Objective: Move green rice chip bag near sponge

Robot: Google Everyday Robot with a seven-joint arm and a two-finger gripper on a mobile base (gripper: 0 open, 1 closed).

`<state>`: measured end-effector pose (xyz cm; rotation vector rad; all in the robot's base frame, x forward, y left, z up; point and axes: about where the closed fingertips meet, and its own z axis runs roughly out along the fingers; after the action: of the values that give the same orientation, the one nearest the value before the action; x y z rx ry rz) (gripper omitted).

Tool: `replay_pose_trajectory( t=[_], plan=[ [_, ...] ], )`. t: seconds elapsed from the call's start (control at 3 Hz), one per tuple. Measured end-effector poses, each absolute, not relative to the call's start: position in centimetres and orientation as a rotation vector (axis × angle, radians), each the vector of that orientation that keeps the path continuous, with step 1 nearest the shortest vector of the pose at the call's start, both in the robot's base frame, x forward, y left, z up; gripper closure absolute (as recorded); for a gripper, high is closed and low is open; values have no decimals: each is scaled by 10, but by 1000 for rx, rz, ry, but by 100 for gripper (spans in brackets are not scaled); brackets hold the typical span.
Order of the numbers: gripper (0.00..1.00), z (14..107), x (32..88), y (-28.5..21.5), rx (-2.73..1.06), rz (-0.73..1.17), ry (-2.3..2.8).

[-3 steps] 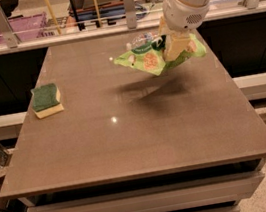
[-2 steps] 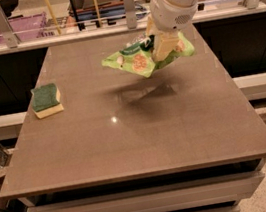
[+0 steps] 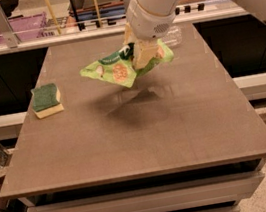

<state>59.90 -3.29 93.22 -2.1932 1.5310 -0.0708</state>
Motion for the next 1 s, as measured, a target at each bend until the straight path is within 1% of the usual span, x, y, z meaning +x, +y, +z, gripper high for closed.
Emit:
replay_pose_trajectory(
  t=[1.0],
  plan=[
    [100,913,577,30,-2287,-9,1337]
  ],
)
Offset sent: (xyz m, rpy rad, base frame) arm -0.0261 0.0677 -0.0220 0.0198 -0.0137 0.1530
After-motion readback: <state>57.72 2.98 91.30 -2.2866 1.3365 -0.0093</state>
